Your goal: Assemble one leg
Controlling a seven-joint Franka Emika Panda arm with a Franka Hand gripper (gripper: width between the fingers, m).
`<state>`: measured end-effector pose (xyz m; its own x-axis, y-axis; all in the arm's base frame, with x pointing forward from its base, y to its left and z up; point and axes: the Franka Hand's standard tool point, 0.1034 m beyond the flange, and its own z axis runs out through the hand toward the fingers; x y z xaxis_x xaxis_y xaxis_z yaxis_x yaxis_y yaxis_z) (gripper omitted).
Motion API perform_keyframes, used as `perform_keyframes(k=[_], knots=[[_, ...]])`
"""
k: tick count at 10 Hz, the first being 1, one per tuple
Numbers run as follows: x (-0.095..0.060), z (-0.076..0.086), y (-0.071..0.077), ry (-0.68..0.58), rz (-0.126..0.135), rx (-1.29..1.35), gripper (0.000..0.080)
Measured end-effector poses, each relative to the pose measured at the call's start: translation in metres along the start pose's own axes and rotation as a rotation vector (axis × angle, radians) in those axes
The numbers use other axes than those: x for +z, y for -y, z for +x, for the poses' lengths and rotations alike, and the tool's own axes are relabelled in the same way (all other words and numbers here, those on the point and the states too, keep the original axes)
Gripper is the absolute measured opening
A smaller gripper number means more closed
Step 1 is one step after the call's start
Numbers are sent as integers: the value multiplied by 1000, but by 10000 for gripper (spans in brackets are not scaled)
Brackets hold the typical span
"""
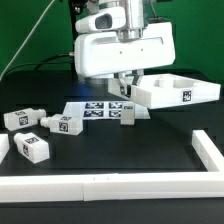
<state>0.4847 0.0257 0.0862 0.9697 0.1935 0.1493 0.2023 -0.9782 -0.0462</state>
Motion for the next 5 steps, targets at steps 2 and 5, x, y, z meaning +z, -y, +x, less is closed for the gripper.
perform_keyframes(k=[2,5], knots=[[2,19,-16,2,8,160,51],[6,13,-25,1,14,205,51]])
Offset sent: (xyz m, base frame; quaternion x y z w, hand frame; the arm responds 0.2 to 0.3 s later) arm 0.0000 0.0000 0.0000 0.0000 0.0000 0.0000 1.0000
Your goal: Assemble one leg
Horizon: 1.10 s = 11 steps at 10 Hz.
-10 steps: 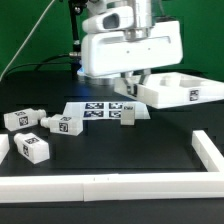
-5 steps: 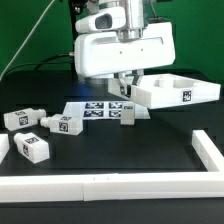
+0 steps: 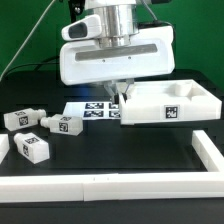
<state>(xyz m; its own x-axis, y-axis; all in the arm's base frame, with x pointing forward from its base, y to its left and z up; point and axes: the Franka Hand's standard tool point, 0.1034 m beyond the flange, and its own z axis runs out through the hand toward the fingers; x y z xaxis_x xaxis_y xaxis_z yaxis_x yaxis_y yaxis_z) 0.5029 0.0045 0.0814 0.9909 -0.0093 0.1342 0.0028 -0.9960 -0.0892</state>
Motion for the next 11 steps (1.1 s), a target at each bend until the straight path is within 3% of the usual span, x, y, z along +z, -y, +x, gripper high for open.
perform_keyframes(k=[3,4,6,8,11], knots=[[4,0,-3,8,0,5,51],[16,7,-17,35,2,26,51],[36,38,-37,39,0,64,51],[55,47,-30,51,6,74,51],[55,46,-31,52,5,74,51]])
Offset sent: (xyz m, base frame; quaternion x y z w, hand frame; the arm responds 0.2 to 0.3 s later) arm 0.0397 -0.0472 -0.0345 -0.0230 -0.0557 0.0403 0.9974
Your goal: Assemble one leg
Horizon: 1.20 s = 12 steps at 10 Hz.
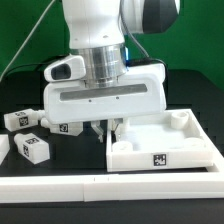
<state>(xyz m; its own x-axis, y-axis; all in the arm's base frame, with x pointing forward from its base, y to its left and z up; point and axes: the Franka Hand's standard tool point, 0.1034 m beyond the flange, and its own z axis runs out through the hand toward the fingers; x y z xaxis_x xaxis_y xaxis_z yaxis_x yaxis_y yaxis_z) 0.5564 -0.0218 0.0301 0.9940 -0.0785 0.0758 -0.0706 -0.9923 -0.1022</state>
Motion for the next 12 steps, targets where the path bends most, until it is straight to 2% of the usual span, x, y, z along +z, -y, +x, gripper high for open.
perform_keyframes(k=[2,3,4,7,9,12], knots=[[3,1,-5,12,0,-6,51],[9,8,-15,27,1,3,51],[12,16,-16,29,3,5,51],[21,19,-1,20,2,-6,51],[22,25,0,-31,-12,-15,51],[23,25,0,-38,-14,-20,51]])
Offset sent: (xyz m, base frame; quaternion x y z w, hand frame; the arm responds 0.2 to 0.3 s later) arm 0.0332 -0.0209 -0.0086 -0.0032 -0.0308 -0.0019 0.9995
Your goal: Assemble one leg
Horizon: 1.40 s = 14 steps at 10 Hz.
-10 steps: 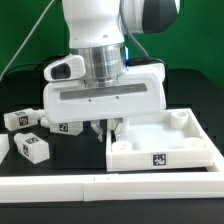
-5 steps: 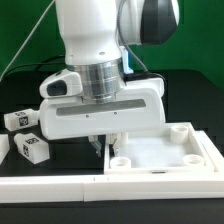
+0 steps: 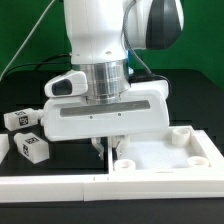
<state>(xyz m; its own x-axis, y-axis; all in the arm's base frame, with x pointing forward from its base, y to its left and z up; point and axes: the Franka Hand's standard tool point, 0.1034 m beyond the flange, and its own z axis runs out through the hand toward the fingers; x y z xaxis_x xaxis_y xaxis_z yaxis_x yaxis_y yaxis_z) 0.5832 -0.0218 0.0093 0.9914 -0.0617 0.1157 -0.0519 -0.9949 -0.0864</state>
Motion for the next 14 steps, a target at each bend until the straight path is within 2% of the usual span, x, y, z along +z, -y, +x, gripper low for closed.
perform_keyframes(k=[1,2,3,4,5,6,7,8,10,12,13,14], knots=[[-1,1,1,1,1,1,227],[-13,3,5,3,6,-4,362],[-25,0,7,7,9,-7,362],[-38,-9,10,11,10,-7,544],[-54,-20,17,28,14,1,622],[-72,-18,26,12,16,16,622],[-71,-28,36,-16,7,12,644],[-65,-36,35,14,8,-2,644],[-68,-31,35,25,13,0,648],[-65,-53,40,171,30,33,648],[-68,-75,43,312,24,56,648],[-71,-86,46,396,23,68,648]])
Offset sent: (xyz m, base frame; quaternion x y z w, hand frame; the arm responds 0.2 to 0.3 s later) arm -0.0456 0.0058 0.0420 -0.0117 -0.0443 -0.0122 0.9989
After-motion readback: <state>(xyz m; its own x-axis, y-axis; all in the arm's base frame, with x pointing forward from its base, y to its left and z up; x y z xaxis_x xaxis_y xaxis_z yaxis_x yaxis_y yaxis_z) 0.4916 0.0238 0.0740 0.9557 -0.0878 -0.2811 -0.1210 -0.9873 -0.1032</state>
